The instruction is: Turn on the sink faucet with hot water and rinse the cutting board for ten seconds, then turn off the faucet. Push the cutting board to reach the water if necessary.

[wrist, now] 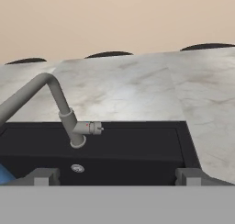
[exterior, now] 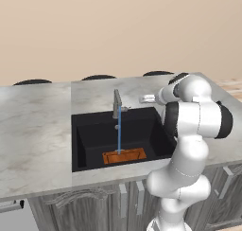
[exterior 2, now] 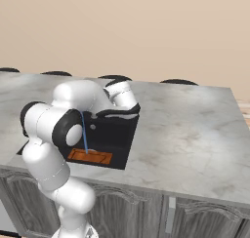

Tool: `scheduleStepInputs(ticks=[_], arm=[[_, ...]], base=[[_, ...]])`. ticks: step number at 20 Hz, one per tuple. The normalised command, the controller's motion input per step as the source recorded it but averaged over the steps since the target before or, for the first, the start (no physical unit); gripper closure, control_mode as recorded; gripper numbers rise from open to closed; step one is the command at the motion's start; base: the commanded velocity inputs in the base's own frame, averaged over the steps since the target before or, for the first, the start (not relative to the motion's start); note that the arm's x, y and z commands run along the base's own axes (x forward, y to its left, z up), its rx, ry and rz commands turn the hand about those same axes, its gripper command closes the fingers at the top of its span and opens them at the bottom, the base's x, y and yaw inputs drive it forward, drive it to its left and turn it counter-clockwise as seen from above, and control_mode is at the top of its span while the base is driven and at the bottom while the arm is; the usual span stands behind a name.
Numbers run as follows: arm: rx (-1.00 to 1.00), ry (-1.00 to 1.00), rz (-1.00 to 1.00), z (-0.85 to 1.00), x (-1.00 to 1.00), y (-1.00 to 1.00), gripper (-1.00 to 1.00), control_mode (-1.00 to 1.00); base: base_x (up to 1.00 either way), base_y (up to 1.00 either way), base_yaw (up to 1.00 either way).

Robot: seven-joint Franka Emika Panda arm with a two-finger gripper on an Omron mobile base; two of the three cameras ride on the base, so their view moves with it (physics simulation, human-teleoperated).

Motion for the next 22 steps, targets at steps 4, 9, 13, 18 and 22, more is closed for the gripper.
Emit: scheduleStepInputs(ticks=[4, 9, 13, 18, 22], arm=[[0.00, 0.00, 0.00, 0.00, 0.00, 0.00, -1.00, -1.00], [0.00, 0.00, 0.00, 0.00, 0.00, 0.00, -1.00, -1.00], [0.00, 0.00, 0.00, 0.00, 0.00, 0.00, -1.00, -1.00], [0.00, 0.00, 0.00, 0.00, 0.00, 0.00, -1.00, -1.00], [0.00, 0.00, 0.00, 0.00, 0.00, 0.00, -1.00, -1.00]], base=[[0.00, 0.00, 0.00], [0.00, 0.00, 0.00], [0.00, 0.00, 0.00], [0.00, 0.00, 0.00], [0.00, 0.00, 0.00]])
